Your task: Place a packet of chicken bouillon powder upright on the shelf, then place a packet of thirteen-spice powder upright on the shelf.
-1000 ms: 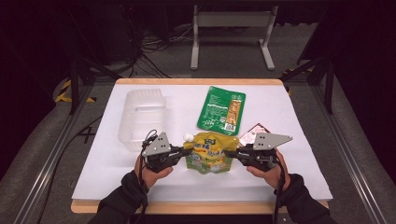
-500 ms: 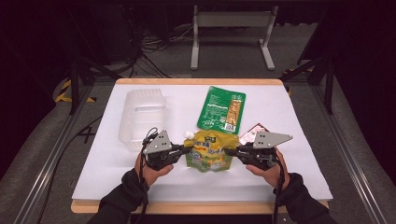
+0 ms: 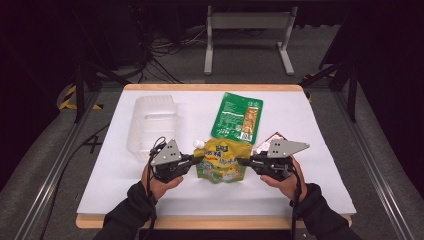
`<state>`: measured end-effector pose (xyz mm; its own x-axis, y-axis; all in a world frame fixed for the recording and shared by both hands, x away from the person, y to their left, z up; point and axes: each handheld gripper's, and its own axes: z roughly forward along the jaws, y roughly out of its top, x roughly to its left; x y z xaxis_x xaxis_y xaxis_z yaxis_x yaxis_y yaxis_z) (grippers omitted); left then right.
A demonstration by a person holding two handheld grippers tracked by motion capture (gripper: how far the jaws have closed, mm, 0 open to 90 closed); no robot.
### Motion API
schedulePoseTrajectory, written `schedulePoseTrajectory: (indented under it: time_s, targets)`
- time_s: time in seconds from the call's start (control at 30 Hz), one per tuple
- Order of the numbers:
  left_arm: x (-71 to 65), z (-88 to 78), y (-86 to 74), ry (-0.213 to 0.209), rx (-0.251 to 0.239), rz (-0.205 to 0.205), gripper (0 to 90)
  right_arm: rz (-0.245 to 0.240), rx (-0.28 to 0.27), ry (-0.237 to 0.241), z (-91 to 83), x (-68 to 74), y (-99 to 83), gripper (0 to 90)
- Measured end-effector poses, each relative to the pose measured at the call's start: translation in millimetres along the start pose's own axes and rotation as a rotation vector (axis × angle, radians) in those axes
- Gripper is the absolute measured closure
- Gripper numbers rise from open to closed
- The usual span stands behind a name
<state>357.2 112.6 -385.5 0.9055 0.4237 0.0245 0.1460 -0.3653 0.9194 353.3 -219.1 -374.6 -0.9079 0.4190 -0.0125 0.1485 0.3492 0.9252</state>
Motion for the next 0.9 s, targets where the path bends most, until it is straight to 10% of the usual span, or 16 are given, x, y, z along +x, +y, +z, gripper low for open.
schedulePoseTrajectory:
  time_s: [0.9]
  targets:
    - [13.5, -26.7, 17.8, 0.064, -0.091, 0.017, 88.8, -0.016, -0.087, -0.052, 10.4, 1.6, 30.5, 85.3]
